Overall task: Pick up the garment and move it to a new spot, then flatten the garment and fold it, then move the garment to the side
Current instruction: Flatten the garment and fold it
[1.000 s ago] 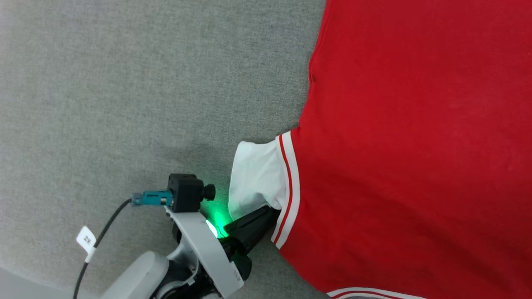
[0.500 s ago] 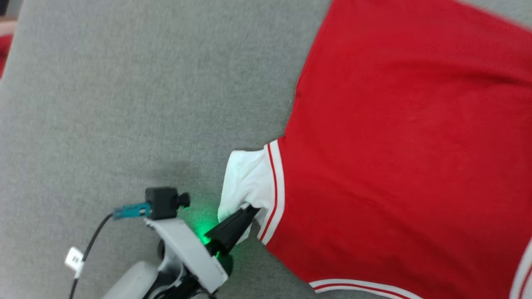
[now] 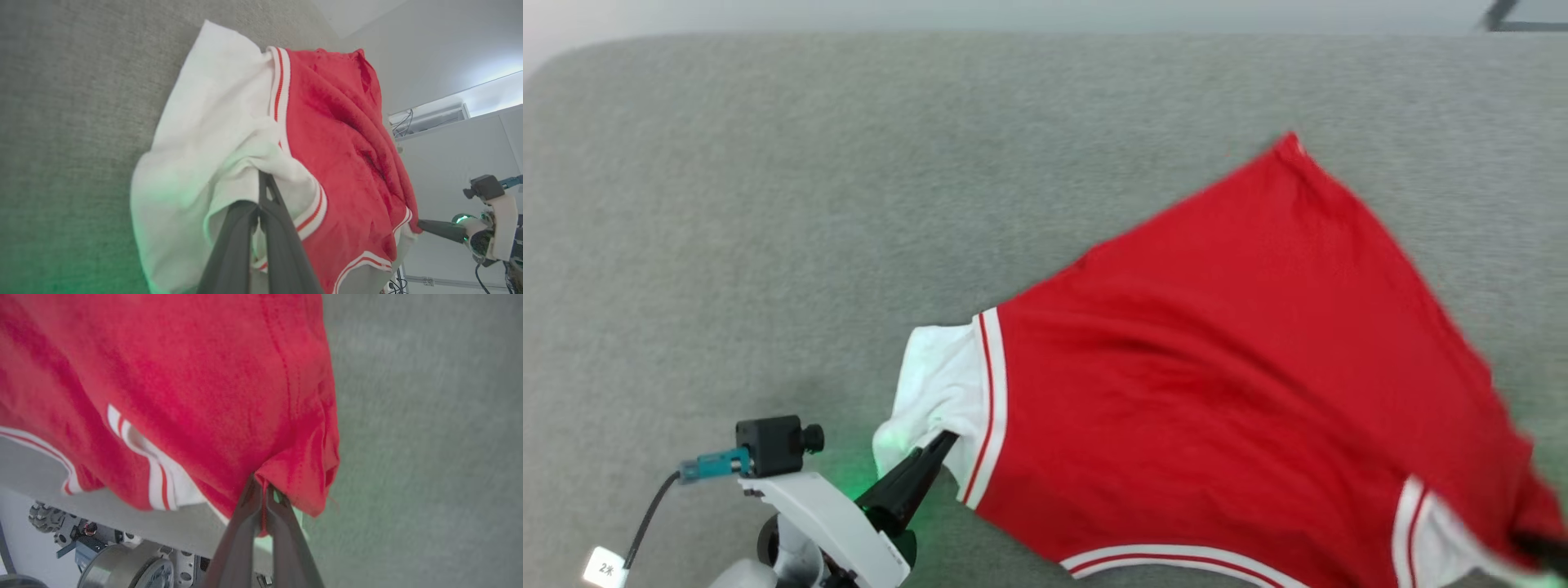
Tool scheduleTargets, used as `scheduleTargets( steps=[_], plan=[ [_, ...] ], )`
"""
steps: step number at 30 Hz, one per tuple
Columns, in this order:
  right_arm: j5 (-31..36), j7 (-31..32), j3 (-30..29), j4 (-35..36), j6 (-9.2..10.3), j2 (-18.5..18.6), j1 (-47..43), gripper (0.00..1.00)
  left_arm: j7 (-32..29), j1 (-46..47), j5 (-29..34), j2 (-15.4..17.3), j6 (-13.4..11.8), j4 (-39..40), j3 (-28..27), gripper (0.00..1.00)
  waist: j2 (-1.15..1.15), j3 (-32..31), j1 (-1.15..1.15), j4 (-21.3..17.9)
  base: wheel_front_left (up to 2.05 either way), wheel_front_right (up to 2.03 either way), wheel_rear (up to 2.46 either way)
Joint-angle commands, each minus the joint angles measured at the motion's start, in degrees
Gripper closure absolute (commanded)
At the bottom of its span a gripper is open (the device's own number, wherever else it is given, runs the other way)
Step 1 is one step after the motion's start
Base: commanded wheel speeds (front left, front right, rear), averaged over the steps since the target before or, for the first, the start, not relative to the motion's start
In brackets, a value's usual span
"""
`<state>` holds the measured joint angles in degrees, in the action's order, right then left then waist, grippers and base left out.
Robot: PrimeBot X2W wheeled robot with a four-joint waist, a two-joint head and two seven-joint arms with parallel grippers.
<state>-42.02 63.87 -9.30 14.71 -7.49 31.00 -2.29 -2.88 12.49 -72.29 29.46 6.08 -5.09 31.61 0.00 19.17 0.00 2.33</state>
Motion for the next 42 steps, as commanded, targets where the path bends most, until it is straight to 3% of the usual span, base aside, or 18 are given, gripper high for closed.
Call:
scheduleTargets(
  steps=[1, 6, 11, 12, 13, 14, 21, 26, 33, 42],
  plan=[
    [0.79, 1.09, -0.2, 2.46, -0.01, -1.78, -4.06, 1.0, 0.22, -0.81, -0.2, 0.48, -0.13, 0.21, -0.21, 1.0, 0.0, -2.58, 0.0, -3.33, 0.0, 0.0, 0.0],
    [2.08, 3.68, 1.81, 6.69, -0.01, -5.19, -12.04, 1.0, -0.23, -0.64, 0.12, 0.81, -0.61, 0.77, -0.08, 1.0, 0.0, -2.92, 0.0, -3.93, 0.0, 0.0, 0.0],
    [3.56, 1.6, 3.63, 7.16, -0.01, -6.38, -12.3, 1.0, -0.61, -0.84, 0.35, 1.12, -0.96, 1.07, 0.19, 1.0, 0.0, -3.09, 0.0, -4.32, 0.0, 0.0, 0.0],
    [4.19, 0.65, 3.68, 7.02, -0.01, -6.48, -11.75, 0.76, -0.66, -0.86, 0.47, 1.13, -1.11, 1.15, 0.31, 1.0, 0.0, -3.17, 0.0, -4.29, 0.0, 0.0, 0.0],
    [4.72, -0.1, 3.78, 7.05, -0.01, -6.22, -11.31, 0.18, -0.79, -0.95, 0.55, 1.15, -1.14, 1.22, 0.4, 1.0, 0.0, -3.27, 0.0, -4.25, 0.0, 0.0, 0.0],
    [5.13, -0.93, 3.37, 7.27, -0.01, -5.96, -10.9, 0.0, -0.88, -0.95, 0.63, 1.12, -1.21, 1.28, 0.56, 1.0, 0.0, -3.42, 0.0, -4.11, 0.0, 0.0, 0.0],
    [3.56, -0.58, -3.53, 13.19, -0.01, -4.6, -6.95, 0.0, -1.31, -0.28, 1.6, 0.64, -1.57, 2.03, 1.57, 1.0, 0.0, -3.88, 0.0, -2.18, 0.0, 0.0, 0.0],
    [4.75, -3.38, -5.7, 14.65, -0.01, -1.88, 4.74, 0.0, -1.55, 0.62, 2.51, 0.14, -1.73, 2.78, 2.29, 1.0, 0.0, -2.87, 0.0, -0.45, 0.0, 0.0, 0.0],
    [8.75, -11.68, 4.62, 3.66, -0.01, -0.42, 21.86, 0.0, -2.09, 3.99, 3.51, -1.08, -1.09, 2.96, 2.99, 1.0, 0.0, 0.99, 0.0, 2.99, 0.0, 0.0, 0.0],
    [11.18, -13.66, 16.25, -12.54, -0.01, 2.66, 31.92, 0.0, -2.09, 8.43, 4.67, -2.96, 0.11, 1.82, 4.2, 1.0, 0.0, 6.05, 0.0, 6.31, 0.0, 0.0, 0.0]
  ],
)
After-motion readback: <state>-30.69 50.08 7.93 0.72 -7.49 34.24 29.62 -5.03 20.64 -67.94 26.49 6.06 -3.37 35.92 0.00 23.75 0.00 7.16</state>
